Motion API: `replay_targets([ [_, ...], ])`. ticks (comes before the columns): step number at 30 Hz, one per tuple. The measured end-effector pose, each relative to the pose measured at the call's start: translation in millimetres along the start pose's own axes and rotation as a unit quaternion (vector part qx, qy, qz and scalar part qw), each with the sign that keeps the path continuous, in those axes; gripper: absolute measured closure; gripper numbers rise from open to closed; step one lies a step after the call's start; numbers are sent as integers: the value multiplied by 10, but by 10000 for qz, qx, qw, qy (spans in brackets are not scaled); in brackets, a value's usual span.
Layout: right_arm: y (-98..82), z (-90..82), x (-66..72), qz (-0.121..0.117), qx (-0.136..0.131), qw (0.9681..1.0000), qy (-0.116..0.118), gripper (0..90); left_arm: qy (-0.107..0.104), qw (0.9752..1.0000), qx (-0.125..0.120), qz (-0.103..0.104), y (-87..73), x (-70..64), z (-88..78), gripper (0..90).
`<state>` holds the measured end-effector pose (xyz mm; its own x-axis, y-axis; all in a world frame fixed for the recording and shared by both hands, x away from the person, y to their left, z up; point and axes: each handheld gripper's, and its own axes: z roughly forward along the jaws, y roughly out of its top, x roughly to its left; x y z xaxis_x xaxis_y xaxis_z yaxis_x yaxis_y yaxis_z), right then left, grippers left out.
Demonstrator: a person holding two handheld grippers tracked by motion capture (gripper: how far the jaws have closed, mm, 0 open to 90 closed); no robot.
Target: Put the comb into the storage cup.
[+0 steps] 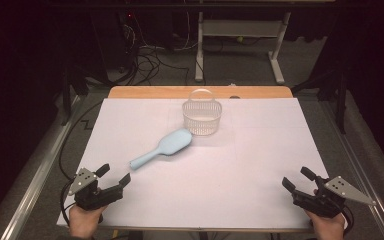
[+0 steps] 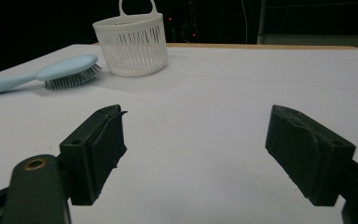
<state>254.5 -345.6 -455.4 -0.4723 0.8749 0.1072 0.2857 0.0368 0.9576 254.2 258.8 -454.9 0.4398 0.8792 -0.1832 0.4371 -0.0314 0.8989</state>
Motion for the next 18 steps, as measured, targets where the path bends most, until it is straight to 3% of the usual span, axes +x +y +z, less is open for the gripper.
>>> replay_targets([
  [9, 4, -15, -4, 4, -37, 10000, -24, 201, -29, 10000, 47, 46, 8, -18, 8, 141],
  [18, 7, -11, 2, -64, -29, 10000, -55, 210, -3, 10000, -30, -36, 19, -22, -11, 141],
])
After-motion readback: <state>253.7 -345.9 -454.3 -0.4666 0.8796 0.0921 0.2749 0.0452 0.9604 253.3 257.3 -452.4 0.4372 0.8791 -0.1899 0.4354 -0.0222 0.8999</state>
